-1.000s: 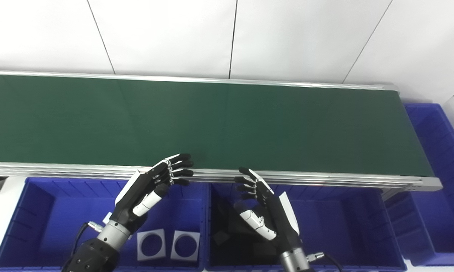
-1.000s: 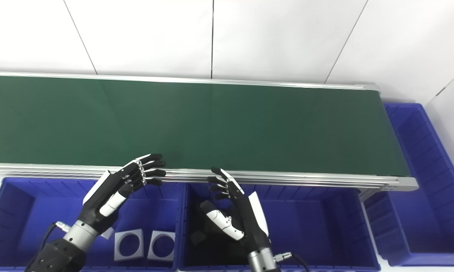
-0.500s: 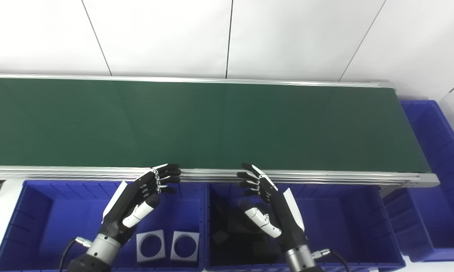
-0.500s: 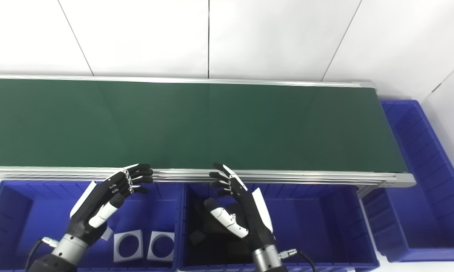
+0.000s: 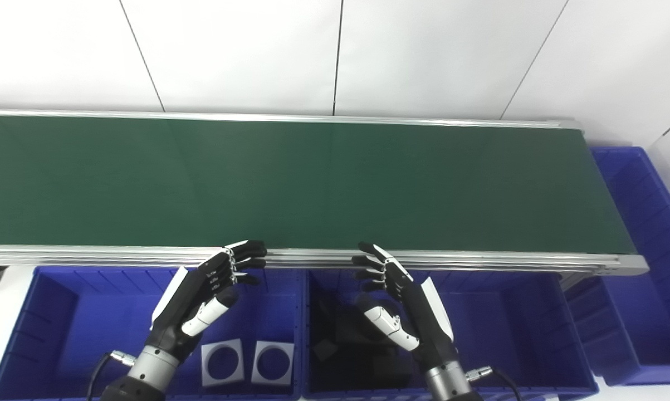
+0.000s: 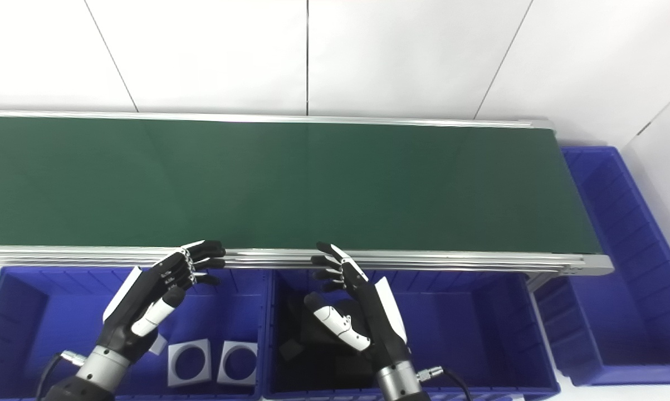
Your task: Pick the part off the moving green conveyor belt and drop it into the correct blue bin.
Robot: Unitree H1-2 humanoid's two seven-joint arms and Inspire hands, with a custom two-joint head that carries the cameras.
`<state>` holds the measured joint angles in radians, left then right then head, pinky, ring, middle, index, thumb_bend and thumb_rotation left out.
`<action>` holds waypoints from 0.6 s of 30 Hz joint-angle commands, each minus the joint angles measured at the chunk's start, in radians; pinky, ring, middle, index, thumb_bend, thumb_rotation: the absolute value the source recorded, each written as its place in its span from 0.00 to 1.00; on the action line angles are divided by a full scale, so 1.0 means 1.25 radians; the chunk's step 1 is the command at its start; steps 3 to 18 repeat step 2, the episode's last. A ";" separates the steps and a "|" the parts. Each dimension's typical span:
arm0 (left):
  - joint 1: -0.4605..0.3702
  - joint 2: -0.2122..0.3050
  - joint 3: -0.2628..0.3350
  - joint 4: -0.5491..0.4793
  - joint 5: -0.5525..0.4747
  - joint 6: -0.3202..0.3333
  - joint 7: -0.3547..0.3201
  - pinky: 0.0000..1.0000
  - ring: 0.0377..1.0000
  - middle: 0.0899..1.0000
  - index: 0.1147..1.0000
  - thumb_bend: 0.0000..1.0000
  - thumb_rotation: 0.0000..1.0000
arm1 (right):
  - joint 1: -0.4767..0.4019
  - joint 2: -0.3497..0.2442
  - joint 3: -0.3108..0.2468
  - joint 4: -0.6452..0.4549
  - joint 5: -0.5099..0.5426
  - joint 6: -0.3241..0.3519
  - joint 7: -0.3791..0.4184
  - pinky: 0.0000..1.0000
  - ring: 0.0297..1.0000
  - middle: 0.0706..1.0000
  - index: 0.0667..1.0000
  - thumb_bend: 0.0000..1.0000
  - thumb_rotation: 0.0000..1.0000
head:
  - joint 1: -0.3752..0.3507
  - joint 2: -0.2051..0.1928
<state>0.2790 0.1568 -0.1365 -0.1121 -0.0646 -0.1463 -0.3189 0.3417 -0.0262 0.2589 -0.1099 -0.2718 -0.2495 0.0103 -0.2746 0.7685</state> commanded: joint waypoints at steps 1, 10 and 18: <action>-0.007 -0.003 0.009 -0.008 -0.017 -0.034 0.012 0.65 0.75 0.77 0.76 0.85 0.77 | -0.006 0.003 0.000 -0.022 0.011 -0.007 0.005 0.64 0.71 0.78 0.86 0.57 0.77 | 0.000 0.000; -0.007 -0.006 0.011 -0.006 -0.020 -0.036 0.012 0.65 0.74 0.77 0.76 0.85 0.76 | -0.007 0.002 0.001 -0.022 0.015 -0.008 0.007 0.64 0.71 0.78 0.86 0.57 0.76 | 0.003 0.000; -0.007 -0.006 0.011 -0.006 -0.020 -0.036 0.012 0.65 0.74 0.77 0.76 0.85 0.76 | -0.007 0.002 0.001 -0.022 0.015 -0.008 0.007 0.64 0.71 0.78 0.86 0.57 0.76 | 0.003 0.000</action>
